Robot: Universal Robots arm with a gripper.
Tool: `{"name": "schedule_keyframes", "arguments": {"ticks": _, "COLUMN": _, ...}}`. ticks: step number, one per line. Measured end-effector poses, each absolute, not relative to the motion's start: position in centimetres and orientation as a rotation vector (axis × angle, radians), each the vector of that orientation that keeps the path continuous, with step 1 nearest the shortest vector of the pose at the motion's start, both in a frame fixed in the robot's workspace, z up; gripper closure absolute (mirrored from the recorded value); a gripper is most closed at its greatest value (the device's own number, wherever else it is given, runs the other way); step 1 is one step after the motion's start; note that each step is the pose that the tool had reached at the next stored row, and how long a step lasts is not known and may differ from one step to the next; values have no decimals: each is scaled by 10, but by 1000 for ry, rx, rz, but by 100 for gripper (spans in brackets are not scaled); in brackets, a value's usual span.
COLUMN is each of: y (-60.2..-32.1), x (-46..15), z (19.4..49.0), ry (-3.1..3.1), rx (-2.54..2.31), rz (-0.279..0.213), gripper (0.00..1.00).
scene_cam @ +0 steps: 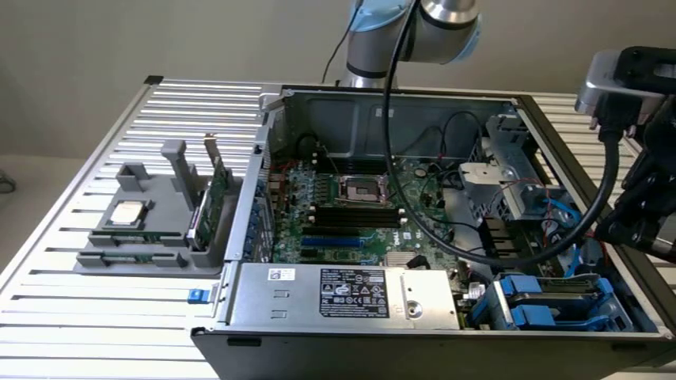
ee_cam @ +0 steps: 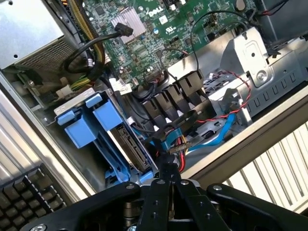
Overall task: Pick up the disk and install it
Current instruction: 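Insert the disk into the insertion slot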
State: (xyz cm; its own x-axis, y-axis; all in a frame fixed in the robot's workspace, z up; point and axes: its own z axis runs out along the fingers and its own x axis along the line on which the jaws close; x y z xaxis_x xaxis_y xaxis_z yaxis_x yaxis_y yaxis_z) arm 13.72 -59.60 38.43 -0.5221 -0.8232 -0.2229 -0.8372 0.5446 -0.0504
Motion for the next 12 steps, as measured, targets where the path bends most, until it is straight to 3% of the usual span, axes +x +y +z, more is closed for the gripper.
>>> {"name": "schedule_keyframes", "arguments": {"ticks": 5, "y": -596, "x": 136, "z": 384, "ry": 2571, "rx": -1352, "rz": 135, "gripper": 89}}
{"name": "schedule_keyframes", "arguments": {"ticks": 12, "y": -596, "x": 135, "z": 384, "ry": 2615, "rx": -1245, "rz": 137, "gripper": 89}}
